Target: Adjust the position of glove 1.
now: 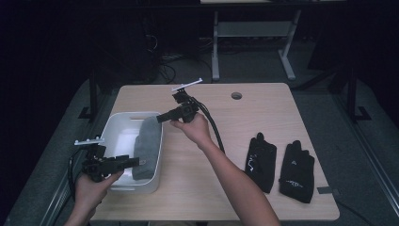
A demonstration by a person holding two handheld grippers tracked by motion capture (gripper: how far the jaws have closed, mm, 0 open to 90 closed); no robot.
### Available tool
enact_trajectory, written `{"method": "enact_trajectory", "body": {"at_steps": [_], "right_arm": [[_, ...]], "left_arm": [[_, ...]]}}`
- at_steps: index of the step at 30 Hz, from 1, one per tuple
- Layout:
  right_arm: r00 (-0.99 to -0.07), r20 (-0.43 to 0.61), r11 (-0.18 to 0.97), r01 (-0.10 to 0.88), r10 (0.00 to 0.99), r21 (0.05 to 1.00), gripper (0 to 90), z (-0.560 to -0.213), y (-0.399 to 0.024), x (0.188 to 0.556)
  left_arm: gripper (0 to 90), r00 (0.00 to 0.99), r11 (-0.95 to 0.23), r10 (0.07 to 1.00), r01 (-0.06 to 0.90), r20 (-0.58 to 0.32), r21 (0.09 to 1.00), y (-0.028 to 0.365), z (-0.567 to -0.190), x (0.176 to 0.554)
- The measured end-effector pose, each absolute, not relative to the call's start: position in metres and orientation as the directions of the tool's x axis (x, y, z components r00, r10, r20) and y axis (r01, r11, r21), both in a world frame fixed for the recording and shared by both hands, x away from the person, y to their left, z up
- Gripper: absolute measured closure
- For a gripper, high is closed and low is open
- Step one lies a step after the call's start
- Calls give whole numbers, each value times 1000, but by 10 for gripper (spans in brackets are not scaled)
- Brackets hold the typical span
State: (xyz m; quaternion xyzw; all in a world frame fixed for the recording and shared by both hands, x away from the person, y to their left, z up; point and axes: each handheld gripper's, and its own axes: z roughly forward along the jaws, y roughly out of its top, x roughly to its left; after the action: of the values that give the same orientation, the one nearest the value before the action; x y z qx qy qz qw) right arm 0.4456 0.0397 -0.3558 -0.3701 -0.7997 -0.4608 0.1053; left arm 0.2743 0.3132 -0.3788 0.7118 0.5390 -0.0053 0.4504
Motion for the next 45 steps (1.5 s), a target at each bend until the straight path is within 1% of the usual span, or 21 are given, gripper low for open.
{"method": "enact_trajectory", "body": {"at_steps": [8,23,24,25,28,29,37,45], "right_arm": [[-701,516,276,688,492,671,553,-350,22,443],[-692,549,230,696,469,680,525,-346,-10,439],[-691,550,227,696,469,681,518,-346,-12,438],[-686,558,219,701,467,678,473,-346,-18,438],[-690,557,221,698,463,681,457,-347,-23,438],[-687,562,216,701,460,680,438,-346,-28,437],[-674,597,178,714,435,677,402,-346,-48,435],[-656,618,148,728,433,669,391,-347,-63,434]], "left_arm": [[334,437,-5,740,763,-511,646,302,-373,275],[334,486,-38,716,744,-502,667,279,-360,280],[334,490,-41,714,742,-501,669,277,-359,281],[334,497,-44,706,742,-504,669,273,-357,281],[326,509,-56,701,737,-500,673,269,-356,282],[326,521,-64,691,735,-502,675,264,-355,283],[319,546,-84,677,723,-494,686,250,-351,287],[318,567,-110,665,717,-485,688,239,-349,291]]}}
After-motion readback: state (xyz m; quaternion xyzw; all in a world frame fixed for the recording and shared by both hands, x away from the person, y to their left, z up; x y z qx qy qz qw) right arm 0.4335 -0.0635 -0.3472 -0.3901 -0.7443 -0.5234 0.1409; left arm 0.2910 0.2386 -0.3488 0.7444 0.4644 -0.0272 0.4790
